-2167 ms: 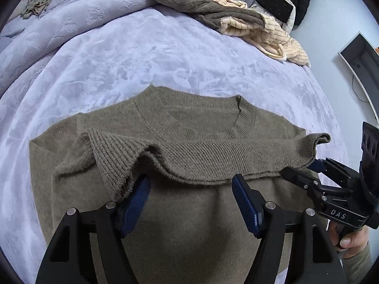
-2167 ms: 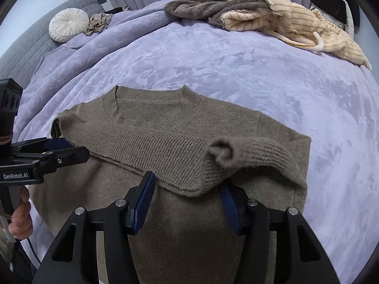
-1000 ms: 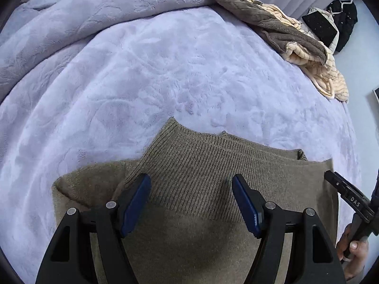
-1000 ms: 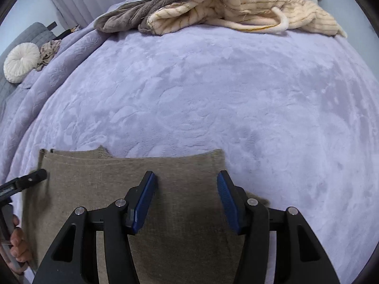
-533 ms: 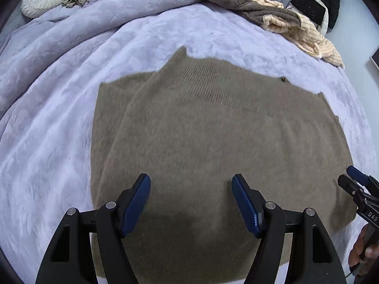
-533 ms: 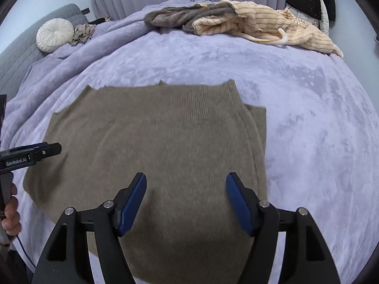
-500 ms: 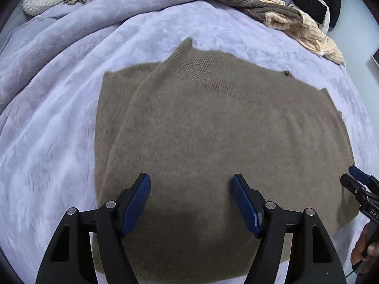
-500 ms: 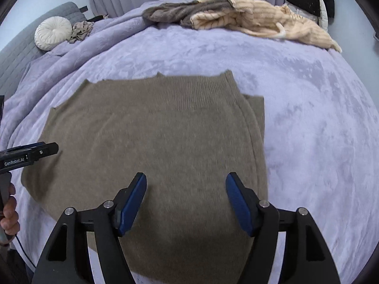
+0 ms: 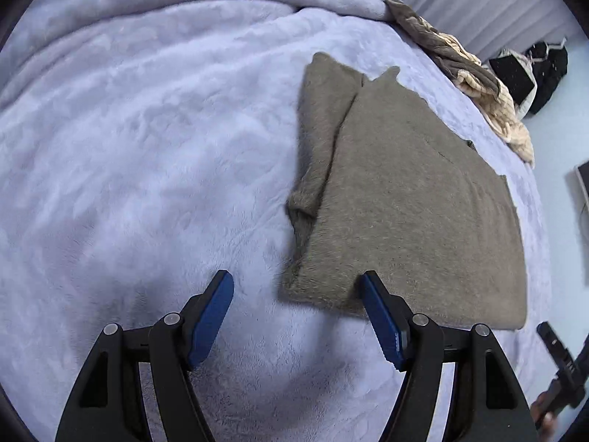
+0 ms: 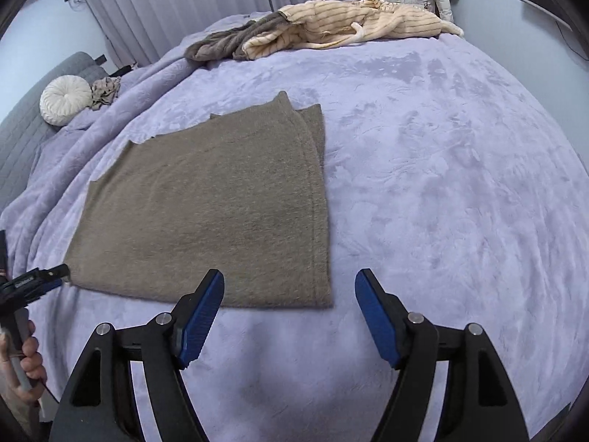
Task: Fold small clothes
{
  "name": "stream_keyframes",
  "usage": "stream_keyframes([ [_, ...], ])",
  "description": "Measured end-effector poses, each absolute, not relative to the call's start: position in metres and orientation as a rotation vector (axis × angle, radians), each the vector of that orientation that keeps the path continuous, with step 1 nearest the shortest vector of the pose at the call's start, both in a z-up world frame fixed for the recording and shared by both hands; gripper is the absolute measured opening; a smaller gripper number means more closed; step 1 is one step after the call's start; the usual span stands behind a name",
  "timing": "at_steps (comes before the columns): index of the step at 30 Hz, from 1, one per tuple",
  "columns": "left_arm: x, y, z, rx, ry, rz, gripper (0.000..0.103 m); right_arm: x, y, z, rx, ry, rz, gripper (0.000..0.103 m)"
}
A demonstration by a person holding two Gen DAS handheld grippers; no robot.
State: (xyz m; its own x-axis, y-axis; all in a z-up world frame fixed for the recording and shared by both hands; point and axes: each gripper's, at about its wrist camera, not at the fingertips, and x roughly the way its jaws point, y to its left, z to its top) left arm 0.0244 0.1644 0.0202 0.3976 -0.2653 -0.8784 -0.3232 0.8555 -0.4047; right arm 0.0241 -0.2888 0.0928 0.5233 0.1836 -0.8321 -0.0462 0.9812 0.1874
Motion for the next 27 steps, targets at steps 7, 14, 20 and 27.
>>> stream_keyframes([
  [7,0.057,0.161,-0.005,-0.798,1.165,-0.185,0.072,0.006,-0.226,0.103,0.084,1.026,0.257,0.077],
  [14,0.065,0.172,-0.017,-0.874,1.062,-0.275,0.072,0.036,-0.158,0.121,0.005,1.06,0.367,0.08],
  [20,0.056,0.172,-0.02,-0.805,1.011,-0.264,0.052,0.118,-0.059,0.115,-0.052,1.13,0.457,0.082],
  [27,0.05,0.172,-0.02,-0.775,0.976,-0.265,0.048,0.2,0.064,0.061,-0.13,1.293,0.418,0.082],
])
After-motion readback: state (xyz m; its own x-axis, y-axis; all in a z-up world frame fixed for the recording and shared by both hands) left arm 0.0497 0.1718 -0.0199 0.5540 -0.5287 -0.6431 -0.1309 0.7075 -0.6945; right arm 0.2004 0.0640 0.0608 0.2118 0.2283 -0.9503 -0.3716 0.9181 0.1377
